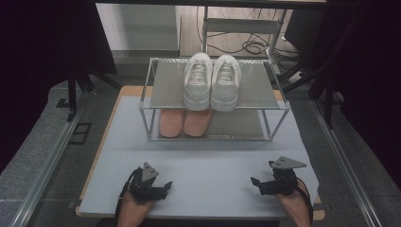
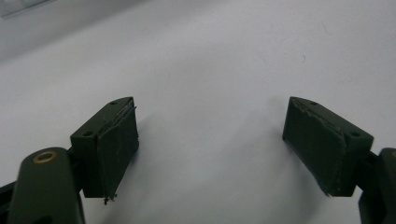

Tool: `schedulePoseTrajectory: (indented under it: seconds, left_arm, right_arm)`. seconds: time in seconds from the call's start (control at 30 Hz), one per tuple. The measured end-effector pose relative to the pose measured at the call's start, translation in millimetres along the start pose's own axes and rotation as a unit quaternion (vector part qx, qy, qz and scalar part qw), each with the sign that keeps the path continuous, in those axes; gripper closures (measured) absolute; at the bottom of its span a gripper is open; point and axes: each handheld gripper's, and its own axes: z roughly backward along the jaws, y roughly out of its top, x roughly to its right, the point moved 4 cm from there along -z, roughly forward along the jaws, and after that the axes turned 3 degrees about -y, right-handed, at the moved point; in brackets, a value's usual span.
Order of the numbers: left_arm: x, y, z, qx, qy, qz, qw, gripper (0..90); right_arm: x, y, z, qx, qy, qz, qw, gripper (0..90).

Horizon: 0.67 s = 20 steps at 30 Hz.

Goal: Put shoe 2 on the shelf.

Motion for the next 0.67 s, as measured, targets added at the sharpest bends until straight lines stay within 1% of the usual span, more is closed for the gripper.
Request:
schedulePoseTrajectory:
  seconds: [0.17,0.23,0.3,0.37,0.43,0.5,0.67]
  left_arm:
    - [0.0,0.0,0.0,0.0,0.0,0.0,1.0,18.1]
    - [0.0,0.0,0.0,0.0,0.0,0.0,1.0,18.1]
    - [0.0,0.0,0.0,0.0,0.0,0.0,1.0,18.1]
    - [0.0,-0.1,0.0,0.0,0.0,0.0,1.0,18.1]
    - [0.1,-0.1,0.0,0.0,0.0,0.0,1.0,18.1]
    - [0.2,-0.1,0.0,0.001,0.001,0.0,1.0,18.1]
    - [0.0,-0.1,0.0,0.0,0.0,0.001,1.0,18.1]
  right_arm:
    - [-3.4,-10.2,-7.5,-0.006,0.003,0.0,1.0,1.1]
    - [-4.9,-14.0,-11.4,-0.015,0.005,0.002,0.9999,1.5]
    - [-6.4,-13.6,-12.0,-0.017,-0.001,0.01,0.9998,1.6]
    - [-6.7,-13.8,-12.6,-0.021,-0.002,0.012,0.9997,2.6]
    - [-7.0,-14.1,-14.1,-0.029,-0.004,0.011,0.9995,5.1]
    - [-7.0,-14.4,-15.9,-0.038,-0.004,0.01,0.9992,4.7]
    - [-6.9,-14.8,-16.1,-0.038,-0.004,0.008,0.9992,4.5]
